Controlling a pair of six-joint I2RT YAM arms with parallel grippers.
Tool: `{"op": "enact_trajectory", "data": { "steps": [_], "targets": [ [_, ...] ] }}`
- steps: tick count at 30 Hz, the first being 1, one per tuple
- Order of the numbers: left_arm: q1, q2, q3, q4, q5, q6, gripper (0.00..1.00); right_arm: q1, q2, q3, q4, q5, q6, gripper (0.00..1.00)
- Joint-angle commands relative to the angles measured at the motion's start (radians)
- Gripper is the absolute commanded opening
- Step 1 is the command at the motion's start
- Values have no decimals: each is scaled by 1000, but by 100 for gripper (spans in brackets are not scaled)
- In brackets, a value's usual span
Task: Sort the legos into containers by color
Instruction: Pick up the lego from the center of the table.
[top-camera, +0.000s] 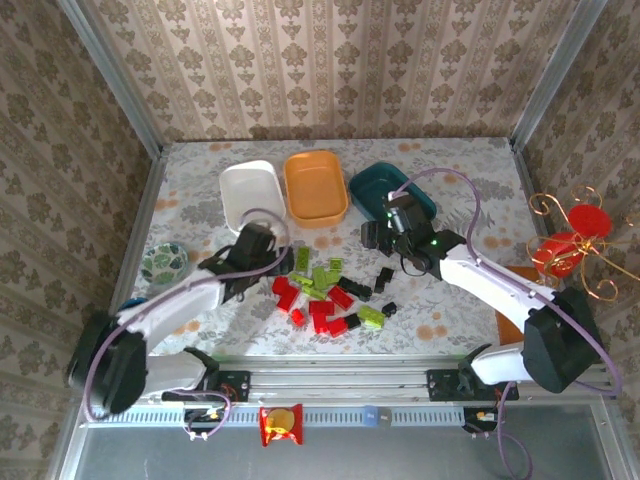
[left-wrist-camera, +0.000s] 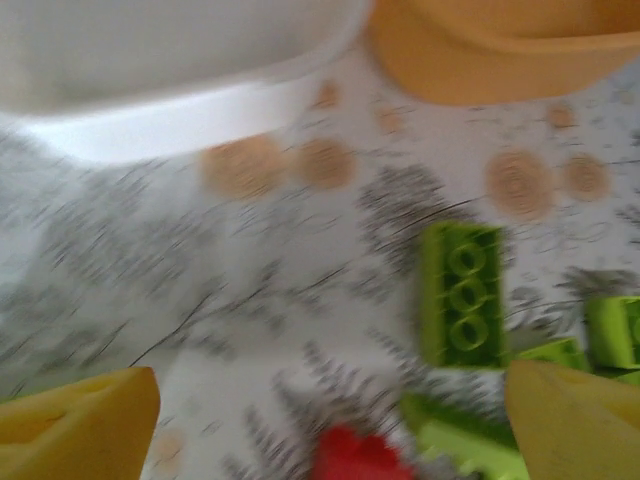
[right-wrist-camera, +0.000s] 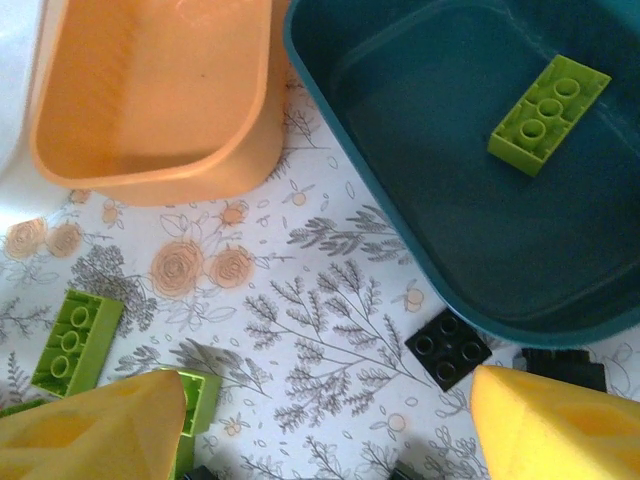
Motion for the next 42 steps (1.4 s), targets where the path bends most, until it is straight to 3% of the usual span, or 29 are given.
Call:
{"op": "enact_trajectory", "data": {
  "steps": [1, 10, 18, 33, 38, 42],
  "targets": [
    [-29, 136, 90, 27, -11, 76, 84, 4, -47, -34, 6, 42, 13, 77],
    [-56, 362, 202, 46, -19, 115, 73, 4, -134, -103, -15, 52, 20, 77],
    [-80, 454, 220, 40, -25, 121, 63, 3, -198, -113, -20, 57, 15, 77],
    [-82, 419, 258, 23, 26, 110, 18, -4, -230, -127, -27, 89, 26, 77],
    [-91, 397, 381, 8, 107, 124, 16, -3, -267, -160, -30, 127, 54, 77],
    [-103, 478, 563, 10, 186, 137, 16, -3, -316, -191, -48, 159, 82, 78]
  ]
}}
